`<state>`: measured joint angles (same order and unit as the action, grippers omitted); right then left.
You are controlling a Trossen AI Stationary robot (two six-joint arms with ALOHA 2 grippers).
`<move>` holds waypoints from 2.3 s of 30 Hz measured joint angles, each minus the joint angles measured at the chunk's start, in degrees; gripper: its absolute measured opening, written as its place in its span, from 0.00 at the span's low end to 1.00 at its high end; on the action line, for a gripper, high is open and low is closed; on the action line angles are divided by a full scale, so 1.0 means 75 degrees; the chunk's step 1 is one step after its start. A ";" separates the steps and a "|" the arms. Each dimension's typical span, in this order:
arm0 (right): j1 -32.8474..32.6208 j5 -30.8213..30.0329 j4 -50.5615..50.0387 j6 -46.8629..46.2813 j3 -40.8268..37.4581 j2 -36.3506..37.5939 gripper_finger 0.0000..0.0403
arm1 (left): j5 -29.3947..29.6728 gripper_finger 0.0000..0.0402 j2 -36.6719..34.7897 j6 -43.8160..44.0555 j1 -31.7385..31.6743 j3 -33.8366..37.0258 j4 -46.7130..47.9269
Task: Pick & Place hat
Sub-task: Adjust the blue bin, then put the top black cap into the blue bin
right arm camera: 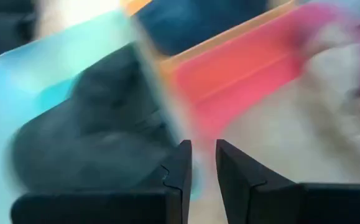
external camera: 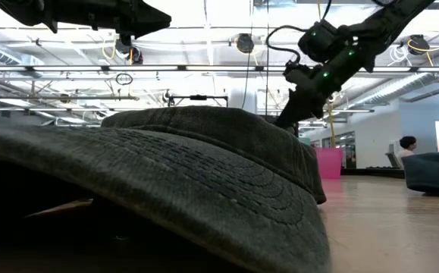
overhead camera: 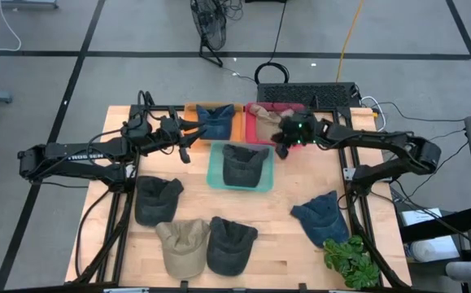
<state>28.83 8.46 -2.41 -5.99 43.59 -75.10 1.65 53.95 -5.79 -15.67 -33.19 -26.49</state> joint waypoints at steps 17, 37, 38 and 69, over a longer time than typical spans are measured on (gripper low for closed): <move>-0.1443 -0.0754 0.2492 -0.0494 0.0001 -0.0946 0.04 | 0.0000 0.28 0.0000 0.0045 0.0001 0.0001 -0.0132; -0.0887 -0.1147 0.3655 -0.1590 0.0009 -0.2996 0.00 | 0.0000 0.28 0.0000 0.0132 -0.0001 0.0003 -0.0022; -0.0863 -0.1144 0.3699 -0.1593 0.0006 -0.3000 0.00 | 0.0000 0.28 0.0000 0.0110 -0.0001 0.0003 -0.0022; -0.0733 -0.1115 0.2991 -0.0290 0.0000 -0.0099 0.00 | 0.0006 0.28 -0.0001 0.0012 -0.0001 0.0003 0.0138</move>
<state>23.34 0.10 20.03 -8.17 43.59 -75.85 1.69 53.95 -5.70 -15.68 -33.17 -25.45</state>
